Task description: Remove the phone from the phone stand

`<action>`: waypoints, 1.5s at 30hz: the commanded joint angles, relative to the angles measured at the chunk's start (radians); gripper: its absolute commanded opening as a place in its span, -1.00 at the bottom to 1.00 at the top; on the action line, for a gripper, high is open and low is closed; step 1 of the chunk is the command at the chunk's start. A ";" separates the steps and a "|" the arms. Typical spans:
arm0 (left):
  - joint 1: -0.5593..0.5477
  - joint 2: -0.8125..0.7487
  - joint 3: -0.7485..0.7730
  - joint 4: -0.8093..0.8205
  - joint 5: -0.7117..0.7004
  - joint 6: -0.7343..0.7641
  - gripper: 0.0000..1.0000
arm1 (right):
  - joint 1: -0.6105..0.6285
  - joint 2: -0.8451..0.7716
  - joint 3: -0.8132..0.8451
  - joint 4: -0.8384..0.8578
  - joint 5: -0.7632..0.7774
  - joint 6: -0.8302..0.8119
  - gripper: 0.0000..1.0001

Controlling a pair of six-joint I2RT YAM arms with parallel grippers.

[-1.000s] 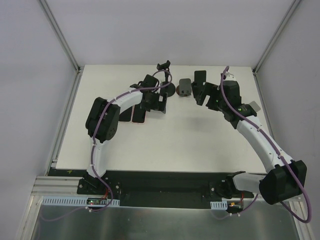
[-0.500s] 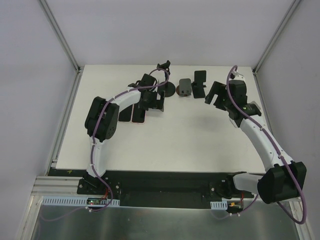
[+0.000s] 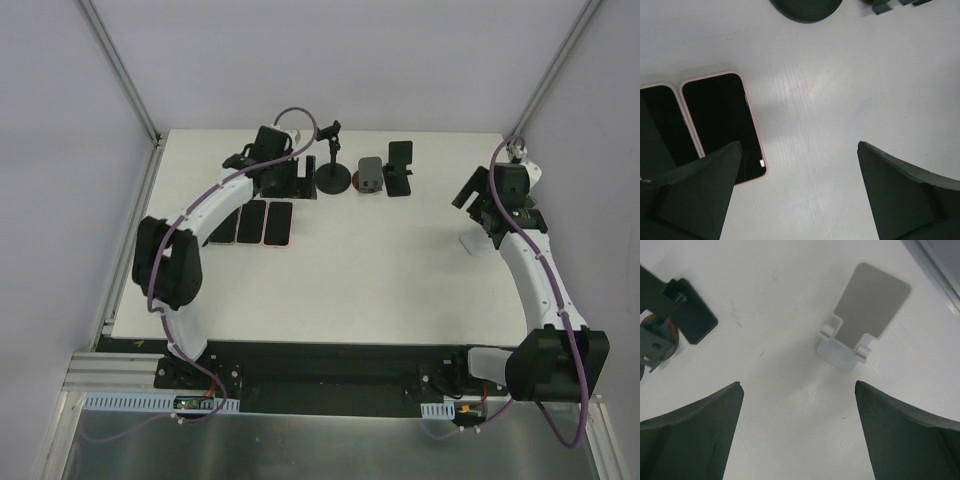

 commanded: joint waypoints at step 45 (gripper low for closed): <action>0.036 -0.965 -0.836 0.116 -0.506 0.092 0.98 | -0.175 0.521 0.349 0.064 0.062 -0.059 -0.08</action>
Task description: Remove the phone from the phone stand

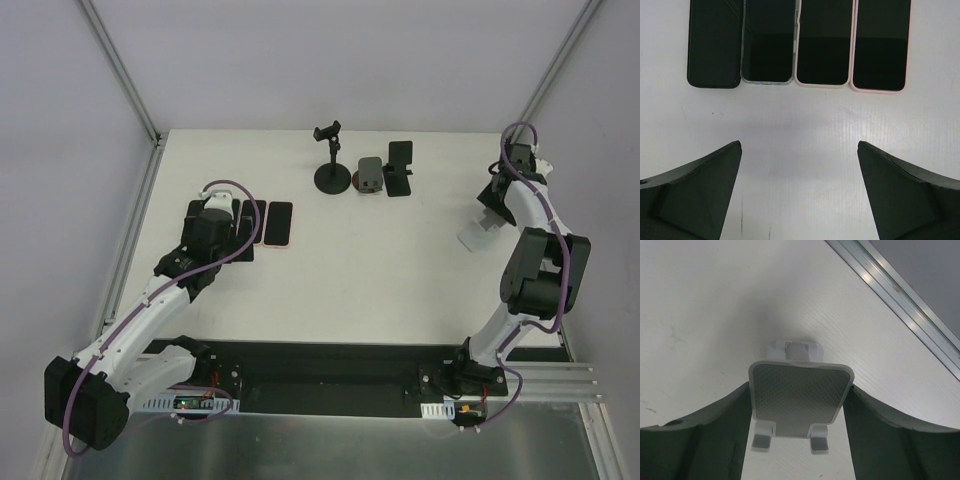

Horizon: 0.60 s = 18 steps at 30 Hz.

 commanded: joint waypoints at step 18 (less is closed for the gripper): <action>0.011 -0.273 0.018 -0.080 -0.010 -0.011 0.98 | 0.180 0.392 0.567 0.227 -0.612 -0.597 -0.32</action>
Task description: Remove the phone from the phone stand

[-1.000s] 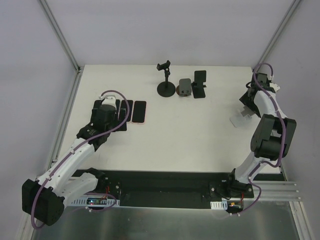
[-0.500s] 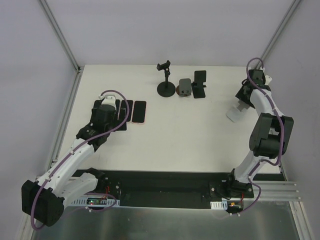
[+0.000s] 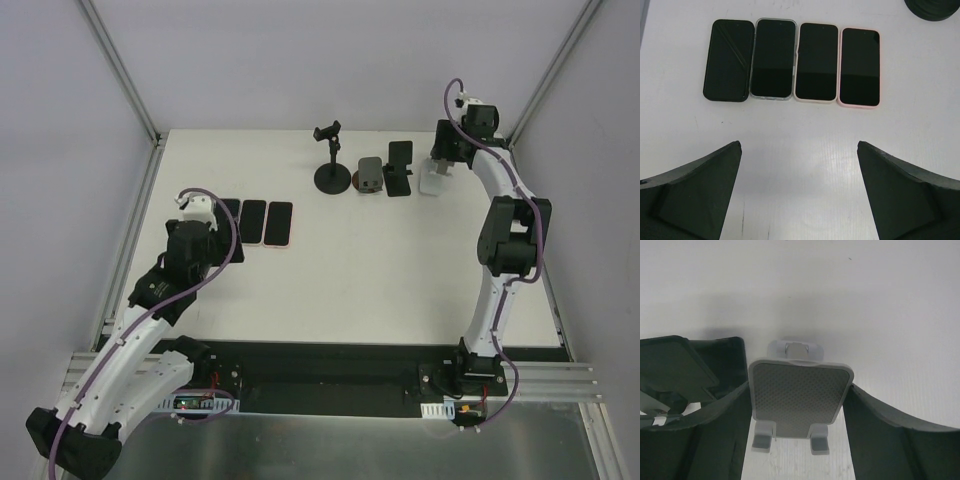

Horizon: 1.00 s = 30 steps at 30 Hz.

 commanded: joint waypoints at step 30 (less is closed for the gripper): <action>0.011 -0.208 0.237 -0.121 -0.264 0.043 0.98 | 0.041 -0.379 -0.162 0.004 0.081 -0.131 0.93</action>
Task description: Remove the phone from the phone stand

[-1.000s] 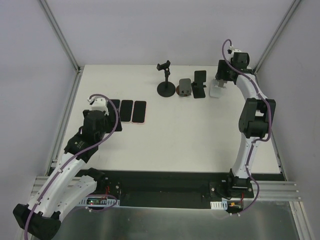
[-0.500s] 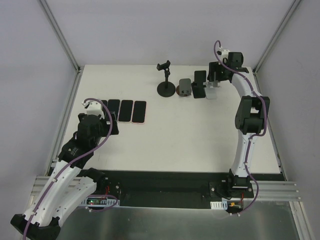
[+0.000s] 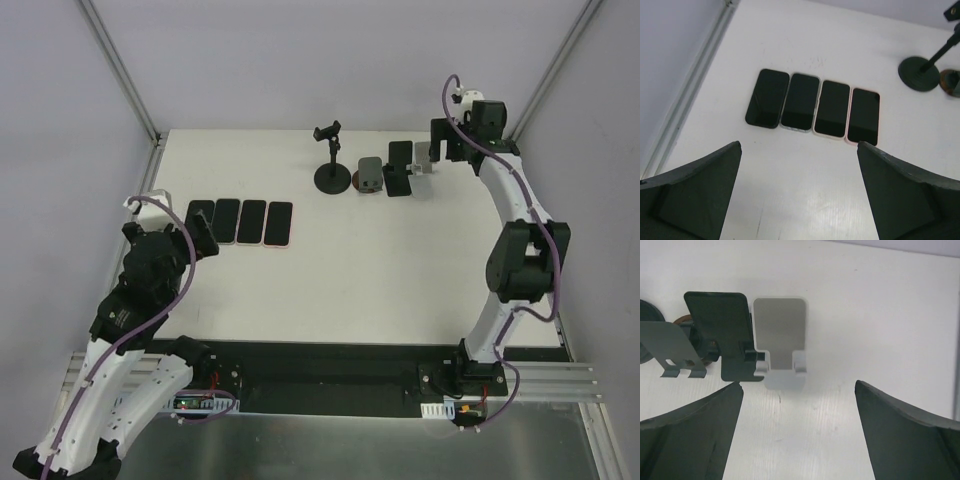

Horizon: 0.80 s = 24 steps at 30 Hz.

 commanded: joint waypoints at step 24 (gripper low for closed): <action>0.011 -0.148 0.248 0.504 -0.200 0.549 0.98 | -0.046 -1.370 -0.780 0.285 0.499 0.165 0.93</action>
